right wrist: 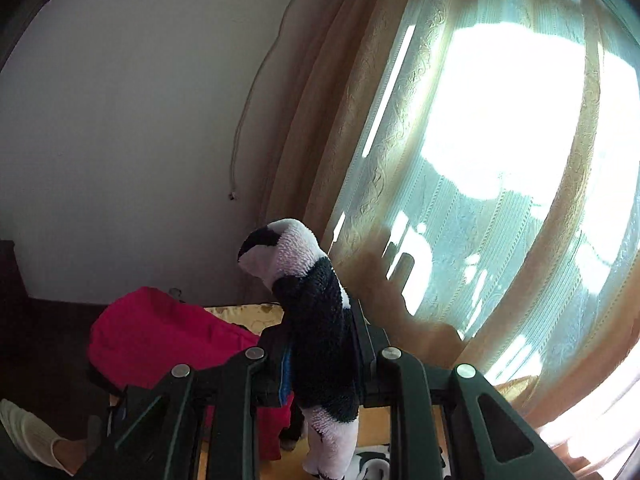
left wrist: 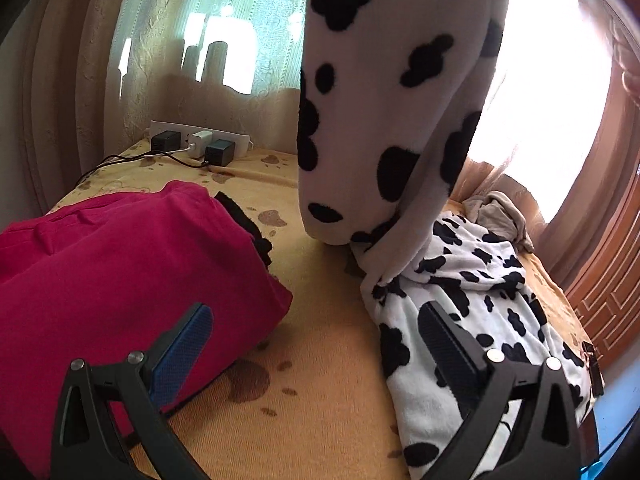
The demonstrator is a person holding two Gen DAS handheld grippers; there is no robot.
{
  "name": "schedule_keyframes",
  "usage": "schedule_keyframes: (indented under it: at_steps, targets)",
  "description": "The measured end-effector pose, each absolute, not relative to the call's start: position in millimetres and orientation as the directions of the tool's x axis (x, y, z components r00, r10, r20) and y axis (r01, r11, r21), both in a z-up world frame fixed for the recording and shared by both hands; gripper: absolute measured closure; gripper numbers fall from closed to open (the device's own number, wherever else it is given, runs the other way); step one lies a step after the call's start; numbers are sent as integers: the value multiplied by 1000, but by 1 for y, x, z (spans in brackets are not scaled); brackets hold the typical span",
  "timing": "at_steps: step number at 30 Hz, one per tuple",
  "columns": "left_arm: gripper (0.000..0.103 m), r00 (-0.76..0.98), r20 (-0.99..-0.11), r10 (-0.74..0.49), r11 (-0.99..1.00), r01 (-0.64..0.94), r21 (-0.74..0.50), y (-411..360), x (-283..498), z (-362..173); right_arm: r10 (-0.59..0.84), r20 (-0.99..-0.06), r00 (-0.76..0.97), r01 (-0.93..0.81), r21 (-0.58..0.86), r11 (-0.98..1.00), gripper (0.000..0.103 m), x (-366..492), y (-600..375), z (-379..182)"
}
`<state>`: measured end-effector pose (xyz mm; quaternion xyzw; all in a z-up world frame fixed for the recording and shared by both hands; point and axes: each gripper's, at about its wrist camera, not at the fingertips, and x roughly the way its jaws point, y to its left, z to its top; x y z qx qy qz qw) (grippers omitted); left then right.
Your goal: Fold clothes
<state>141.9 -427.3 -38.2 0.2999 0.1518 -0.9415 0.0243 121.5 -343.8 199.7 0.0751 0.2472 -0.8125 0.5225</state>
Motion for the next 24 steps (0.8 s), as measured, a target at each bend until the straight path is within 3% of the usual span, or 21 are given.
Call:
schedule_keyframes:
  at_steps: [5,10,15,16,17,18,20,24]
  targets:
    - [0,-817,-575,45,-941,159,-299,-443,121,-43,-832,-366,-416,899,-307,-314,79,111,-372,217]
    - [0,-802,-597,8,-909,243,-338,-473,134,-59,-822,-467,-327,938,-265,-222,79,94,-405,178]
    - [0,-797,-603,-18,-873,307,-379,-501,156,-67,-762,-561,-323,946,-189,-262,76,61,-395,118]
    - [0,-798,-602,-21,-870,312,-383,-505,160,-66,-746,-573,-338,941,-177,-290,73,53,-390,107]
    - [0,-798,-602,-20,-869,312,-385,-507,162,-66,-728,-587,-355,932,-160,-325,61,37,-385,96]
    - [0,-798,-602,-12,-872,303,-385,-508,163,-65,-708,-600,-372,921,-144,-362,38,20,-380,85]
    - [0,-802,-597,13,-879,276,-389,-505,161,-64,-673,-612,-415,888,-109,-448,19,-3,-351,60]
    - [0,-809,-580,100,-884,195,-425,-488,147,-59,-573,-714,-403,806,20,-591,19,-47,-285,11]
